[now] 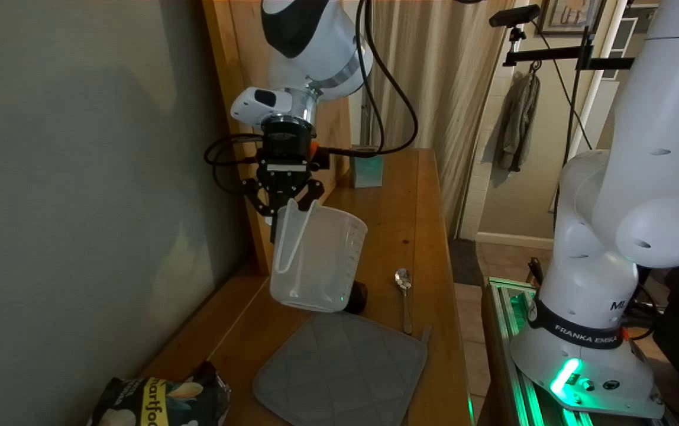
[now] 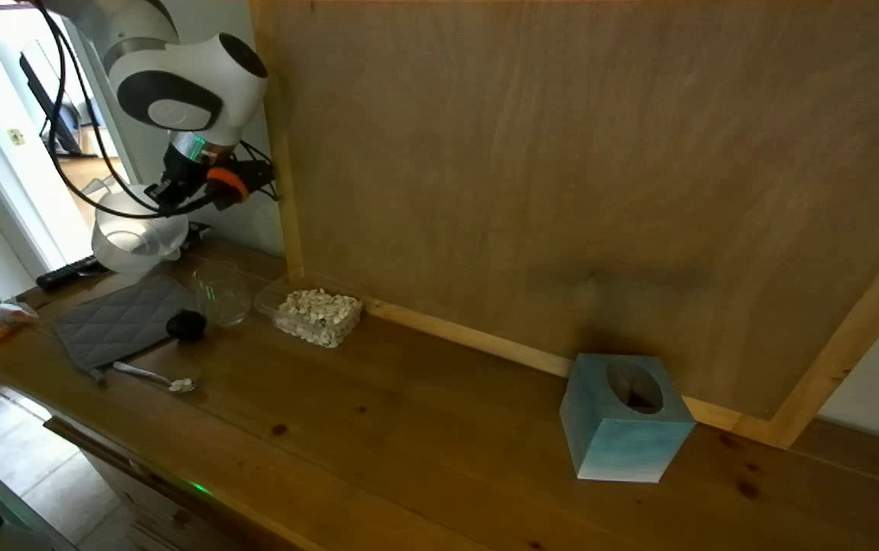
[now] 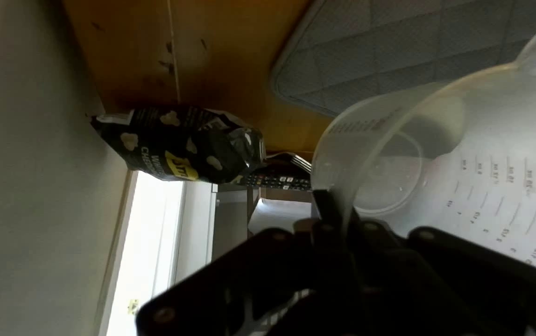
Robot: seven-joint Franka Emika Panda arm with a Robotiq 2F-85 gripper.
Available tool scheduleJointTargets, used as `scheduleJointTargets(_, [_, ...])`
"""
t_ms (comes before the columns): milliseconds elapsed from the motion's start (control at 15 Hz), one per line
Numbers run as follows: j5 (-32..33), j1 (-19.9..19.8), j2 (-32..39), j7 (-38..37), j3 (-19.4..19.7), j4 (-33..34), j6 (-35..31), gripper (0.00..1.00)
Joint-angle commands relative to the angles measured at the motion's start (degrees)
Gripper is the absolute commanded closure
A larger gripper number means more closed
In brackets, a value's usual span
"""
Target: Pour the contents of the plastic jar into the glass cup
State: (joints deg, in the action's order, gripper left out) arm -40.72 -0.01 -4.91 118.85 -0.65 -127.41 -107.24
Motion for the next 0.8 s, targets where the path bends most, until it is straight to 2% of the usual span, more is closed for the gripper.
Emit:
scheduleJointTargets(0, [2.74,1.26,-1.92,-5.37,-0.85,-2.36,-3.39,0.99])
scheduleJointTargets(400, [2.43,3.09,-3.90,-11.06,-2.36,-5.42,-3.56,0.99])
scheduleJointTargets(733, [7.60,4.56,-5.80,-16.53,-4.08,-7.67,-6.97,0.99])
